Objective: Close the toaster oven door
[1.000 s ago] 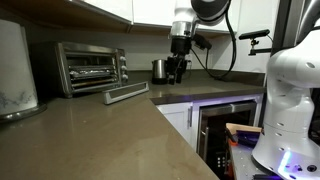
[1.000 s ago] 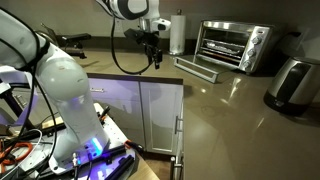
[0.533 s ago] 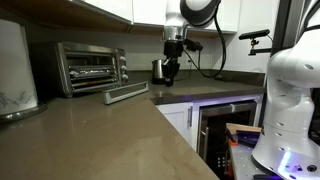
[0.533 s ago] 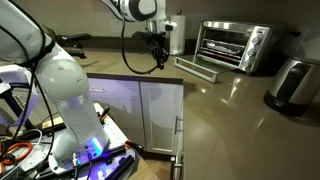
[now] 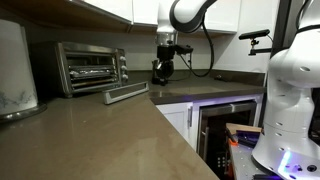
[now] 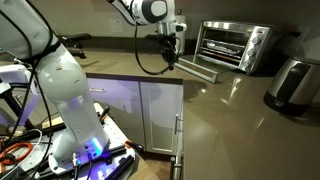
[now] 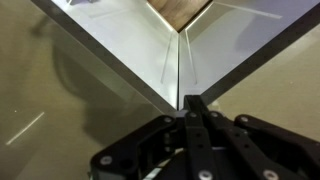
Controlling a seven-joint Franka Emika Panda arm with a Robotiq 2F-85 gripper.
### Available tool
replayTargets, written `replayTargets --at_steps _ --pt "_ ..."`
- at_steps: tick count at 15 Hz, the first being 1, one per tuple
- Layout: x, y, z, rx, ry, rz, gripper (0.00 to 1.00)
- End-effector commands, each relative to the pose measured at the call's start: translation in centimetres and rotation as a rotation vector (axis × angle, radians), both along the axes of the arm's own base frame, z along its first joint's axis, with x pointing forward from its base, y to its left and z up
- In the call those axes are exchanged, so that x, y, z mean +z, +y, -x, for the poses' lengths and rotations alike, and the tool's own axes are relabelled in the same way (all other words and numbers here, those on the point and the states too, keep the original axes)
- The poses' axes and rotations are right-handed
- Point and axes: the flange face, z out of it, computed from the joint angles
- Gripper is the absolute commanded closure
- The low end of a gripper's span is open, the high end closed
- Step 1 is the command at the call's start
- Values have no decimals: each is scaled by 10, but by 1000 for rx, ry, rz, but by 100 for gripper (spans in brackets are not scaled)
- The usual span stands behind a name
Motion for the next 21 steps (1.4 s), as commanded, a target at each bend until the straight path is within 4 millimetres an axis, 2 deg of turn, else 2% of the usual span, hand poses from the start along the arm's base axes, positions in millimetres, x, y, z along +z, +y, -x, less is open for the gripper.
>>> replayTargets --at_steps 1,6,10,15,21 --pt "0 -22 -23 21 -25 29 100" --pt "2 -52 -45 25 -66 24 100" --pt "0 -67 -63 47 -88 19 100" --pt "-5 -63 -87 98 -100 18 100" --pt "-11 -49 -112 147 -115 23 100"
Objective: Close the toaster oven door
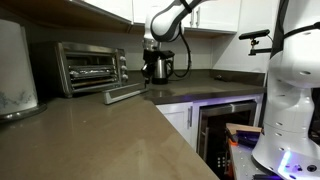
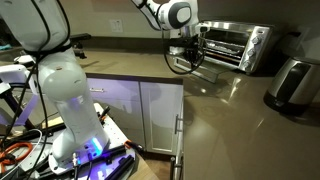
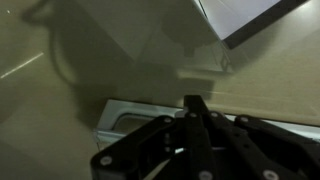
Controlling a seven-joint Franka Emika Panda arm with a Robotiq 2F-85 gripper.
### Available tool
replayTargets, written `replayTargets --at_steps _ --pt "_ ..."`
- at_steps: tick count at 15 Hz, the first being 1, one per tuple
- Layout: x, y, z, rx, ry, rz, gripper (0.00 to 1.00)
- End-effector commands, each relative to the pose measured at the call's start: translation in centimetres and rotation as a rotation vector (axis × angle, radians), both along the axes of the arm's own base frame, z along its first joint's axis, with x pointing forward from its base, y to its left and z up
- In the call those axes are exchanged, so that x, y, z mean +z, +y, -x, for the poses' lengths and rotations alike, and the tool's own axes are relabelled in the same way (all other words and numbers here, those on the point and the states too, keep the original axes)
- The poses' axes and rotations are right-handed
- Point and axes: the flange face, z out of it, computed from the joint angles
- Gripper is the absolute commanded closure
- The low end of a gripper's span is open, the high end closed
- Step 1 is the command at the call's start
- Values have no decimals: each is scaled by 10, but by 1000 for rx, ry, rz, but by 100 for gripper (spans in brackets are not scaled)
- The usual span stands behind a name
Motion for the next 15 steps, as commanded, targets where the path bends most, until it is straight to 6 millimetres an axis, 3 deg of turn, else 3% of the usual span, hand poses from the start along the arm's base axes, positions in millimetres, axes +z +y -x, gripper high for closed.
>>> replayTargets --at_steps 1,7,12,15 --pt "-4 9 -20 50 -27 -11 100" --pt "-19 34 -41 94 -30 -20 100" --pt "-18 58 -28 114 3 -53 100" --pt "-12 56 -31 118 -13 -31 100"
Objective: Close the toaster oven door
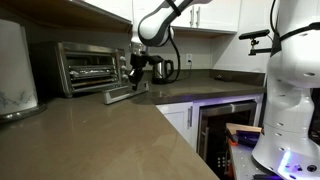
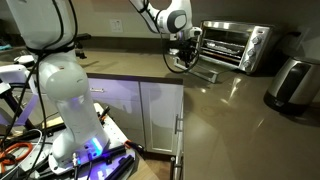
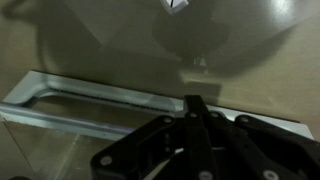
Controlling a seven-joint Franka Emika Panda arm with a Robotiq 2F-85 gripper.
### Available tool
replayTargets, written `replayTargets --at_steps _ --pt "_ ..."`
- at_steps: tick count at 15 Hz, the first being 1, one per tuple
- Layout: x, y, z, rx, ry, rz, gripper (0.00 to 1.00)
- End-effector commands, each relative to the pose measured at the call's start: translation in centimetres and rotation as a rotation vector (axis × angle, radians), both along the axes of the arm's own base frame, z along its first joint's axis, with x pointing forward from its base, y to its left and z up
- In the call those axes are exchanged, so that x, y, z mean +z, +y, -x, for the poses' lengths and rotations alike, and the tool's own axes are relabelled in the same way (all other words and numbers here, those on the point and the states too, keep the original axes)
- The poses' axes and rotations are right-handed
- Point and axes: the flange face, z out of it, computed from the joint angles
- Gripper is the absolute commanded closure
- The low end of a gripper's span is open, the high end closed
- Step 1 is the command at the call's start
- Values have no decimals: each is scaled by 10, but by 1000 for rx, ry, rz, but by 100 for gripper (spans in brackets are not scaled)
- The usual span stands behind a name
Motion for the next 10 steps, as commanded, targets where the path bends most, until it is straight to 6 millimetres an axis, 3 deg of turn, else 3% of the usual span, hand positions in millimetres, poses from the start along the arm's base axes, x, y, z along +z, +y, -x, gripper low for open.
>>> replayTargets --at_steps 1,7,10 --pt "12 -5 2 12 -12 22 100" --pt "10 -21 -8 1 -17 22 100" --pt "9 -18 -3 -23 -17 12 99"
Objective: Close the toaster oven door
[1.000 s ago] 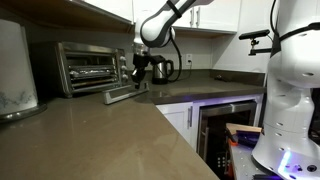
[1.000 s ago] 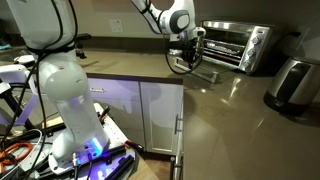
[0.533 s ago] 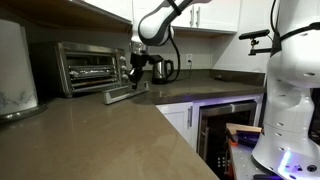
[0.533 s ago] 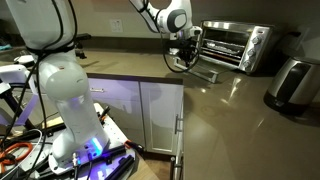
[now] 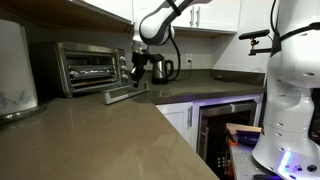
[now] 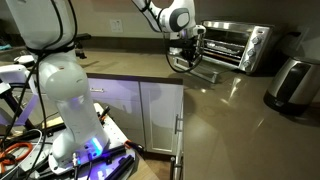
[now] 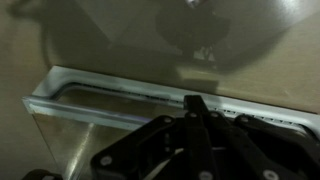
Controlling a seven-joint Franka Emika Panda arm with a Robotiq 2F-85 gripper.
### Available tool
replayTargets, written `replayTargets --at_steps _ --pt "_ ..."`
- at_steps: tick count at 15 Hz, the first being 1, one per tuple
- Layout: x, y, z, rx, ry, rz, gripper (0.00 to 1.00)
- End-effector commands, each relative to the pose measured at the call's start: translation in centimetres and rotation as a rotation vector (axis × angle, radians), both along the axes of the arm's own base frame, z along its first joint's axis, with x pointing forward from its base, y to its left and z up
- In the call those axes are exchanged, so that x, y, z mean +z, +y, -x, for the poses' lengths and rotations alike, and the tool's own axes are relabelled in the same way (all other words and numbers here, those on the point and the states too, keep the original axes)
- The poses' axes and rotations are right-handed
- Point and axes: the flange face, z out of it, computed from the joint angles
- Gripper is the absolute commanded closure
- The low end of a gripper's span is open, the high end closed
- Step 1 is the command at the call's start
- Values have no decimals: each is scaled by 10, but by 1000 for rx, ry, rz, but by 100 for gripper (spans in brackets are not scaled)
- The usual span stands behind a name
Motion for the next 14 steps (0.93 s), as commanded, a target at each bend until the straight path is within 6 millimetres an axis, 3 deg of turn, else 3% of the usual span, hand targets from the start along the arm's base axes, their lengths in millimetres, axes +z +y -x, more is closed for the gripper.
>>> replayTargets --at_steps 1,6,14 --pt "0 -1 0 -2 0 0 99" --pt "0 -1 0 -2 1 0 100" --pt "-23 -14 -12 -30 52 35 100"
